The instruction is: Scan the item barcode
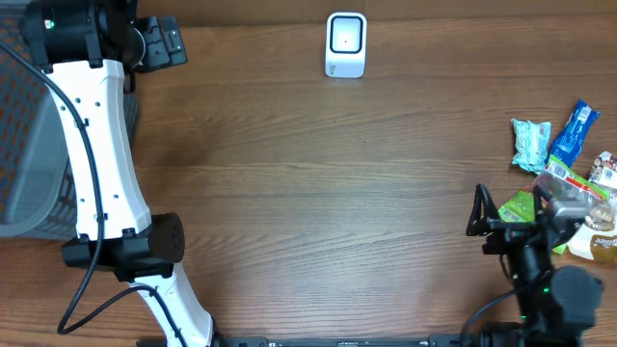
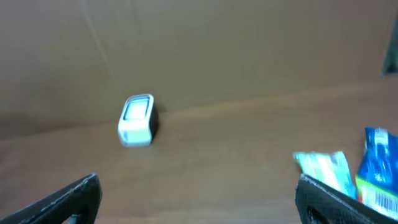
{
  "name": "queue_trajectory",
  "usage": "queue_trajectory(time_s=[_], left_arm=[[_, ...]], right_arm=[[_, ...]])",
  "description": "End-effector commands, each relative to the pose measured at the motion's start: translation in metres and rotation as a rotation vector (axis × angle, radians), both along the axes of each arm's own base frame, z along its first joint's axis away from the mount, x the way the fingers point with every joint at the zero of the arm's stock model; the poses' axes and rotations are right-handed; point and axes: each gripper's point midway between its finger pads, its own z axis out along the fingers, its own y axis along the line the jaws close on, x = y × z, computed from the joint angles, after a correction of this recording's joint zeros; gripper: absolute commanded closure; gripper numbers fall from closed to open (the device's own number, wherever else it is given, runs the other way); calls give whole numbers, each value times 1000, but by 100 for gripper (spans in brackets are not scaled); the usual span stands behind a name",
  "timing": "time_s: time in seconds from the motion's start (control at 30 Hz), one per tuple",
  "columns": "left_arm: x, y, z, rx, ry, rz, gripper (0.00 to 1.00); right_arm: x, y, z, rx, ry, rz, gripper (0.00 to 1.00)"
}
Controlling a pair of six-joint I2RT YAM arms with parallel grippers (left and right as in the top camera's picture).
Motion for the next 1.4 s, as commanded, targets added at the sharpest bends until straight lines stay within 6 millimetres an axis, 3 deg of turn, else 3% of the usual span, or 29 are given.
queue_trajectory(time_s=[0.0, 0.1, 0.3, 1.37], left_arm=[[-4, -3, 13, 12, -33, -16, 0], [-4, -3, 13, 12, -33, -16, 0], [-4, -3, 13, 12, -33, -16, 0], [-4, -3, 13, 12, -33, -16, 0]], right_arm=[[6, -8, -27, -14, -78, -46, 0], [8, -1, -48, -11, -127, -11, 0], [8, 5, -59, -9, -81, 6, 0], [8, 9, -59, -1, -80, 22, 0]])
